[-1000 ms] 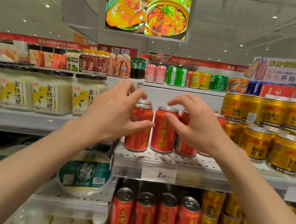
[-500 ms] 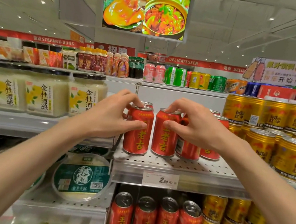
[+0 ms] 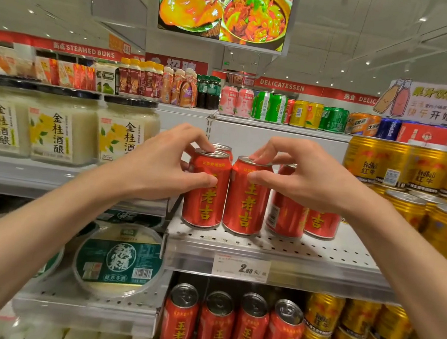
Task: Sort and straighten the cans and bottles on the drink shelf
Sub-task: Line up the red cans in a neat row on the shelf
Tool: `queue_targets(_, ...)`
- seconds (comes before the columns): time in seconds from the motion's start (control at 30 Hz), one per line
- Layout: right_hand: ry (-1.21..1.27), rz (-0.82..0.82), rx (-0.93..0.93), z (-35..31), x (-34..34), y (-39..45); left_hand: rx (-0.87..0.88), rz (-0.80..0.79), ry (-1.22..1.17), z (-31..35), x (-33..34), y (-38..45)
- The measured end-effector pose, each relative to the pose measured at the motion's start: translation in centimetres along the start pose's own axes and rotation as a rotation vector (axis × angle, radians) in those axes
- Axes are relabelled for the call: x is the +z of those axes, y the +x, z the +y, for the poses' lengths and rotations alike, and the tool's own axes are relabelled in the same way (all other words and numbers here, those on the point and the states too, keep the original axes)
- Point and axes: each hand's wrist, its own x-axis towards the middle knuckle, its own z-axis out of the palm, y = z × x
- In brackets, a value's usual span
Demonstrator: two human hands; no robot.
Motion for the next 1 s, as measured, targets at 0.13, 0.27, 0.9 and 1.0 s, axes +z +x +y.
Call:
queue_targets(0.13, 0.056, -0.014, 0.007, 0.2, -0.4, 0.0, 0.032, -0.004, 0.101, 0.9, 0.1, -0.1)
queue_targets(0.27, 0.007, -0.132, 0.007, 0.2, -2.0, 0.4, 0.098, -0.038, 0.155, 3.0, 0.4, 0.7)
queue_targets(0.9, -0.095, -0.037, 0.153, 3.2, -4.9, -2.4, 0.059, -0.121, 0.178, 4.1, 2.6, 3.2)
queue_targets(1.0, -0.114, 0.020, 0.146, 3.1, -4.5, -2.4, 0.060, -0.118, 0.167, 4.1, 2.7, 3.2)
